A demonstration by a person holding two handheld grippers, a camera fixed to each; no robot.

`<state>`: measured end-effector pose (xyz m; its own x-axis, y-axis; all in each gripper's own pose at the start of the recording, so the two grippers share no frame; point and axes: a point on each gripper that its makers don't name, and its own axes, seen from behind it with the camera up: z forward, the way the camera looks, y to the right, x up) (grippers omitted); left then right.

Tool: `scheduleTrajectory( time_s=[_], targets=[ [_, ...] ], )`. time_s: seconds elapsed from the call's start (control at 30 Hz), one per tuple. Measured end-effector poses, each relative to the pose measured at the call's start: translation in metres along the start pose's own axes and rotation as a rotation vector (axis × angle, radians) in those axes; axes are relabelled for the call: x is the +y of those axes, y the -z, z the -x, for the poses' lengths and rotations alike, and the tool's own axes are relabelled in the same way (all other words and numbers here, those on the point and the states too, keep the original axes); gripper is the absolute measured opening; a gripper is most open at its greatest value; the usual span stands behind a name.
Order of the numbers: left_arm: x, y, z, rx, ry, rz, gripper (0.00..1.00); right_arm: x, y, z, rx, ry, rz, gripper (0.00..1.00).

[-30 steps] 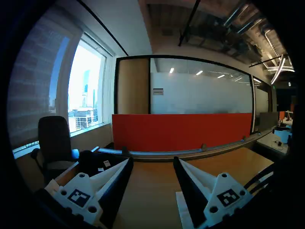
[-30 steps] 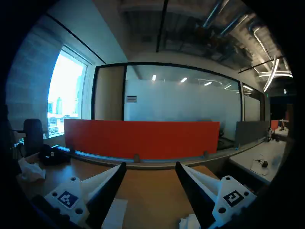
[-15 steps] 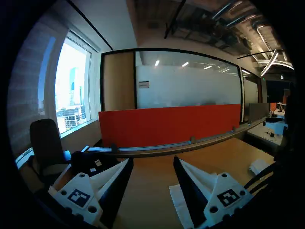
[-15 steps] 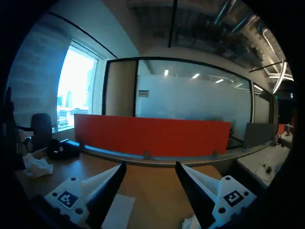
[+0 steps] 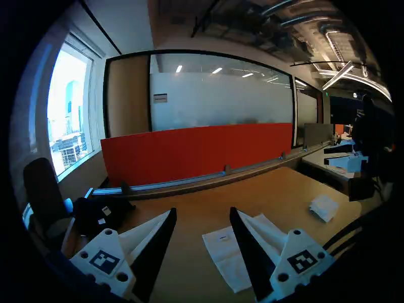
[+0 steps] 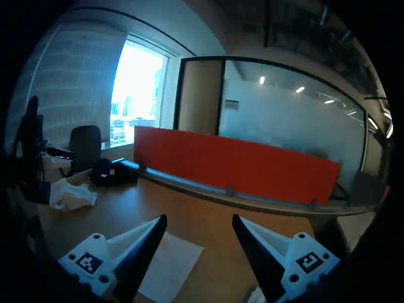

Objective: Fold towel

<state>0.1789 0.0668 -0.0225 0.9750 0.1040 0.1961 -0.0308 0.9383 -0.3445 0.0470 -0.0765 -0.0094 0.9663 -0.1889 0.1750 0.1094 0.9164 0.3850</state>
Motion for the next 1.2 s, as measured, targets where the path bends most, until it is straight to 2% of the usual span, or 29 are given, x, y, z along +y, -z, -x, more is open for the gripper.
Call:
scheduleTrajectory(
  time_s=[0.27, 0.47, 0.83, 1.2],
  targets=[
    [0.014, -0.002, 0.018, -0.057, -0.047, 0.053, 0.77, -0.011, 0.001, 0.017, -0.064, 0.042, -0.062, 1.00],
    [0.025, -0.005, 0.035, -0.099, -0.064, 0.100, 0.77, -0.018, 0.001, 0.030, -0.109, 0.074, -0.106, 1.00],
    [0.038, -0.012, 0.064, -0.148, -0.074, 0.135, 0.77, -0.024, -0.002, 0.064, -0.180, 0.087, -0.139, 1.00],
    [0.049, -0.022, 0.103, -0.196, -0.079, 0.158, 0.77, -0.034, -0.011, 0.102, -0.227, 0.077, -0.160, 1.00]
  ],
)
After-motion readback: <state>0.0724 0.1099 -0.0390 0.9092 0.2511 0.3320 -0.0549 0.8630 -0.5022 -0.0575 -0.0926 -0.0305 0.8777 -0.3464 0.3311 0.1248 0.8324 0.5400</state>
